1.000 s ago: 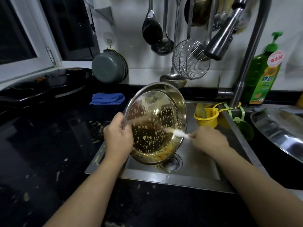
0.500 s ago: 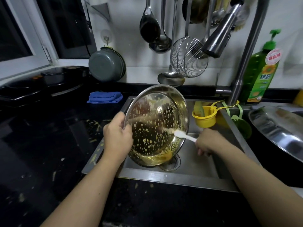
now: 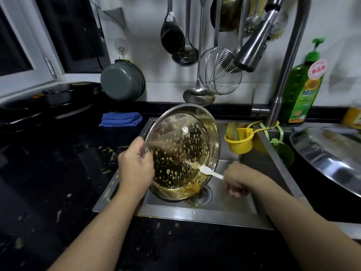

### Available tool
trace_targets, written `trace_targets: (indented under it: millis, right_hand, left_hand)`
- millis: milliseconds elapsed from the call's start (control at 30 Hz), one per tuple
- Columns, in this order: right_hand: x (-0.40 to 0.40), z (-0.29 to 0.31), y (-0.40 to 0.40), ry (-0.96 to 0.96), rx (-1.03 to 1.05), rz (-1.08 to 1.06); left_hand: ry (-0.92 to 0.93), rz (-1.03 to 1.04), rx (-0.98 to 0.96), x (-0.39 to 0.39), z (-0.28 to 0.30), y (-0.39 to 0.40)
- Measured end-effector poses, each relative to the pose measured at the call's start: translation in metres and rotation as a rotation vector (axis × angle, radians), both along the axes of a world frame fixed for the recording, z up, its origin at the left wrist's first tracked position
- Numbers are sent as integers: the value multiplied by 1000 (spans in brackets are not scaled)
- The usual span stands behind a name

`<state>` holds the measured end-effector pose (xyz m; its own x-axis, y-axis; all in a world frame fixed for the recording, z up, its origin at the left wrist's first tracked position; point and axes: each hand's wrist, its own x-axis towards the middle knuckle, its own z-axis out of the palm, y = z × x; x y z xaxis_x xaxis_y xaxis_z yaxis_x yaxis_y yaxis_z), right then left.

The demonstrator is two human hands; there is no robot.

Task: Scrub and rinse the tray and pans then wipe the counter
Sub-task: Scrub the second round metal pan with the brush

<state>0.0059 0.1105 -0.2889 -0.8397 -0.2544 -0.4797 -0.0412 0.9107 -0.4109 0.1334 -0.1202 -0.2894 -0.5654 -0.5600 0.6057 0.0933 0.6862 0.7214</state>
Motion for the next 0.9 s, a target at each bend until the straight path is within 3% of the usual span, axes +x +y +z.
trace_targets:
  millis: [200,267,367,467,500,567,733,833,900]
  right_hand:
    - [-3,10,3,607,8,-189]
    - [1,9,0,693,13,-159]
    - [1,5,-2,529,100,-68]
    - [11,3,-10,43,322,152]
    - [13,2,-12,-34,344,167]
    - [13,5,-12,68,345,171]
    - [-12,0,7,542,-9,-198]
    - [-14,-2,8,632,-13,-213]
    - [-14,0,9,593,22,-222]
  left_hand:
    - [-77,-104,-118,-1,-4,1]
    - [-78,-117,-105,-1,-3,2]
    - [-44,-94,-40,-1,-2,0]
    - [-51,-73,-36,-1,-2,0]
    - [-65,-76,-40,-1,-2,2]
    - [-99,-97,-66,-1,-2,3]
    - [-172,-112,-164,-2,-5,5]
    - [-119,-99,-127,-1,-2,5]
    - [-65,-80,-97,-1,0,4]
